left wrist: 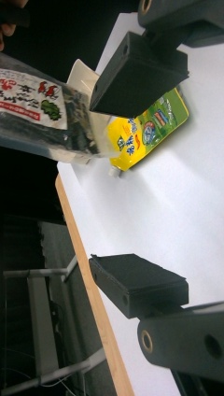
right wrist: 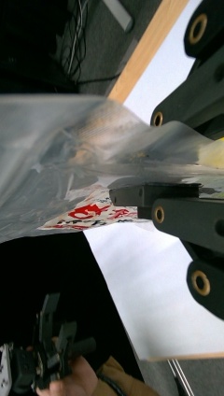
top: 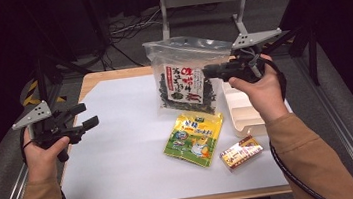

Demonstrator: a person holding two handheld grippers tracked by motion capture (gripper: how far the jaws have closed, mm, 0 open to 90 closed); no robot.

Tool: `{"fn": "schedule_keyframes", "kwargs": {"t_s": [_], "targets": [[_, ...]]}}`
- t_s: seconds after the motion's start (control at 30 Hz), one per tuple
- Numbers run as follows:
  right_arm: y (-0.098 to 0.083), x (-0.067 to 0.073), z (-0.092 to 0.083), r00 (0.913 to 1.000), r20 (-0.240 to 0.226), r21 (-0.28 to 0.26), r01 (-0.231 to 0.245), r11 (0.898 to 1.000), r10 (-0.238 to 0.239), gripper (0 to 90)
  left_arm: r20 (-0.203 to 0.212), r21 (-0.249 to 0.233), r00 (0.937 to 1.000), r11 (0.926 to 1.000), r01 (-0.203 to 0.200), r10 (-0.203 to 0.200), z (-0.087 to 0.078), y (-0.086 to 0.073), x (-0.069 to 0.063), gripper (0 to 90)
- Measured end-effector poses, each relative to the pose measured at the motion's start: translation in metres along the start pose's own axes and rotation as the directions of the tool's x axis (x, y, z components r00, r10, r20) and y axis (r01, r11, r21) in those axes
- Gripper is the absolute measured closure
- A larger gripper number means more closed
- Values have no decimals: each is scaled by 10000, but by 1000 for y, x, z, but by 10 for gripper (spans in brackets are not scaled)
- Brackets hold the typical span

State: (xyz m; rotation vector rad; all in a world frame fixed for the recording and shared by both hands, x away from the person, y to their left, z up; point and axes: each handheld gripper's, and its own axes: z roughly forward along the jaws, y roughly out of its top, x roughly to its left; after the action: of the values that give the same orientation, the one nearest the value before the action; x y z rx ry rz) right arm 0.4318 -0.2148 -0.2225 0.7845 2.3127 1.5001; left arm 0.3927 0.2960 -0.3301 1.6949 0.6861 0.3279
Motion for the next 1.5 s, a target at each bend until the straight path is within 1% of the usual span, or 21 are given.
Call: {"fn": "schedule_keyframes", "kwargs": {"t_s": [0.03, 0.07, 0.13, 0.3, 0.33, 0.47, 0.67, 0.73, 0.77, 0.83, 0.9, 0.97, 1.0, 1.07, 1.17, 1.23, 1.37, 1.43, 1.47, 1.5], "targets": [[0, 0, 0, 10000, 0, 0, 0, 10000, 0, 826, 0, 0, 10000, 10000, 0, 0, 0, 0, 0, 217], [0, -3, -3, 9999, 104, -29, 4, 10000, -3, 826, -36, -2, 10000, 10000, -83, 83, 0, 0, 0, 217], [0, -9, -10, 9993, 375, -92, 10, 10000, -6, 826, -56, -3, 9999, 9999, -108, 108, 1, -1, 0, 210], [-1, -21, -24, 9961, 885, -279, 29, 9996, -4, 825, -100, 85, 9999, 9999, -134, 135, 3, -4, 2, 198], [-1, -24, -26, 9954, 959, -325, 37, 9995, -6, 826, -116, 79, 9999, 9999, -68, 69, 4, -5, 2, 195], [-2, -33, -36, 9916, 1296, -351, 39, 9994, 7, 825, -152, 214, 9998, 9997, -111, 114, 6, -7, 5, 187], [-1, -46, -51, 9830, 1832, -346, 190, 9992, -124, 825, -216, 114, 9997, 9999, -103, 106, 6, -10, 8, 178], [-1, -48, -53, 9817, 1899, -347, 187, 9992, -118, 825, -223, 130, 9997, 9999, -88, 91, 6, -10, 8, 176], [-2, -52, -58, 9782, 2073, -363, 195, 9992, -116, 825, -251, 123, 9996, 9999, -80, 83, 6, -11, 9, 173], [-2, -54, -60, 9769, 2133, -363, 230, 9991, -148, 825, -246, 157, 9997, 9999, -62, 66, 6, -12, 9, 171], [-4, -58, -64, 9731, 2299, -398, 217, 9990, -120, 825, -280, 239, 9995, 9997, -107, 114, 7, -13, 10, 171], [-6, -62, -68, 9692, 2461, -442, 188, 9988, -73, 825, -306, 260, 9995, 9996, -57, 65, 8, -14, 10, 171], [-7, -64, -70, 9679, 2513, -441, 186, 9989, -69, 825, -326, 290, 9994, 9995, -141, 150, 8, -14, 10, 172], [-8, -67, -73, 9645, 2640, -450, 184, 9988, -58, 825, -327, 328, 9993, 9993, -173, 184, 8, -14, 11, 172], [-11, -74, -77, 9589, 2837, -489, 133, 9987, 12, 825, -370, 379, 9992, 9992, -159, 173, 8, -15, 11, 172], [-13, -78, -80, 9560, 2933, -531, 51, 9986, 107, 825, -379, 388, 9991, 9991, -162, 177, 9, -15, 12, 172], [-18, -88, -87, 9457, 3230, -609, -159, 9980, 347, 824, -381, 469, 9991, 9988, -160, 178, 9, -16, 12, 172], [-20, -92, -89, 9421, 3332, -611, -181, 9980, 375, 824, -402, 461, 9991, 9989, -126, 145, 9, -16, 12, 172], [-20, -92, -89, 9421, 3332, -611, -181, 9980, 375, 824, -402, 461, 9991, 9989, -126, 145, 9, -16, 12, 173], [-22, -94, -90, 9391, 3411, -614, -221, 9979, 418, 824, -432, 406, 9990, 9991, -130, 148, 9, -16, 13, 173]]}}
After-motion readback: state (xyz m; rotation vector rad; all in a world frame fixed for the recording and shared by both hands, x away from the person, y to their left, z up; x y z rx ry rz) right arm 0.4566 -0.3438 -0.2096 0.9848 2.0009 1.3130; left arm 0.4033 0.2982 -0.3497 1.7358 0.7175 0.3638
